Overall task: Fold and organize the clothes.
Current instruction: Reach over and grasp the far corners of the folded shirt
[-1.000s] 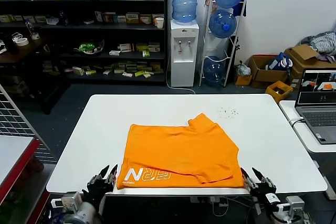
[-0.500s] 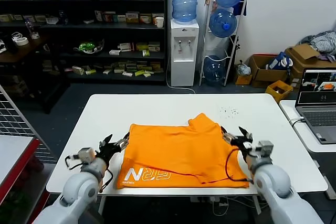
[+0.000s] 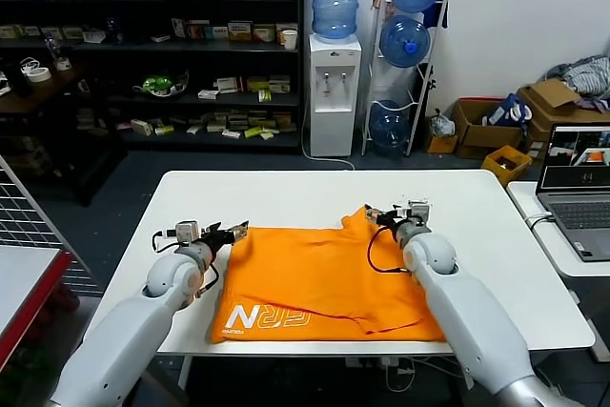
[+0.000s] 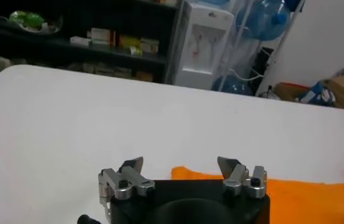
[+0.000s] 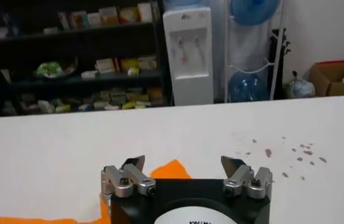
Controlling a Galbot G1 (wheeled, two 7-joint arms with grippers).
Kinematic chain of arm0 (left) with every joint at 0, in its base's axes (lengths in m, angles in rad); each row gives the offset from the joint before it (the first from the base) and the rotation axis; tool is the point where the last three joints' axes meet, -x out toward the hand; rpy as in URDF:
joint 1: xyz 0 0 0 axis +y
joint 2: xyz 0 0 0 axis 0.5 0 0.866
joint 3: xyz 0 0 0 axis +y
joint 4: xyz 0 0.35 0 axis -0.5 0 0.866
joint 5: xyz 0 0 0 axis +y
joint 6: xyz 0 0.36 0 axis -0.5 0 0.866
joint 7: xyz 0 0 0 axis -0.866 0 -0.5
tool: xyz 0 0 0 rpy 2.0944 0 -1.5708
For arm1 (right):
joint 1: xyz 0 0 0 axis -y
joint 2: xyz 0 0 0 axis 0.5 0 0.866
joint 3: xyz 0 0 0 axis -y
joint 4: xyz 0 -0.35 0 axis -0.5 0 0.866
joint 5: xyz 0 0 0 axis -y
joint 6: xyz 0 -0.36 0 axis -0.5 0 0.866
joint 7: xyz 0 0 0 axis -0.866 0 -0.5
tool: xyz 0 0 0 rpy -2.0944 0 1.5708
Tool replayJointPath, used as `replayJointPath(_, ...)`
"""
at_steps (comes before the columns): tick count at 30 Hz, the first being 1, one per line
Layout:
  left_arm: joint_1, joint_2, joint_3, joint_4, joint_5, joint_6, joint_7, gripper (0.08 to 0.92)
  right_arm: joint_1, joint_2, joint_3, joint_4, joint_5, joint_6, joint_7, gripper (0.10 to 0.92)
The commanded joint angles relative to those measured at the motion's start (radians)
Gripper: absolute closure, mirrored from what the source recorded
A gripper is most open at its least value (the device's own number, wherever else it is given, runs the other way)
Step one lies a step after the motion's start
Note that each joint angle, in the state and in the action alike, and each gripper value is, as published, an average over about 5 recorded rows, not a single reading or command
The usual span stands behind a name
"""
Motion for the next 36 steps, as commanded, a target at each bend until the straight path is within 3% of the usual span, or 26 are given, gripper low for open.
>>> replayJointPath(1,-0.105,-0.012,0.085,0.142,0.012,0.031,0.031,0.177,0.109,0.054,-0.065,-0.182,-0.038,-0.027,-0.015,0.203)
replayJointPath(8,-0.099,-0.022,0.101,0.143,0.024,0.034,0.028,0.177,0.104,0.058,-0.068,-0.187,-0.037,-0.034,-0.024,0.221)
replayJointPath(13,-0.094,-0.026,0.112,0.137,0.024,0.036,0.025,0.202,0.099,0.058,-0.071,-0.188,-0.034,-0.041,-0.023,0.347)
replayJointPath(31,-0.076,-0.029,0.116,0.123,0.042,-0.012,0.039,0.709,0.074,0.057,-0.074,-0.141,-0.030,0.043,-0.023,0.860)
replayJointPath(36,-0.051,-0.018,0.097,0.068,0.046,-0.035,0.039,0.852,0.049,0.032,-0.058,-0.054,-0.001,0.082,-0.016,0.901)
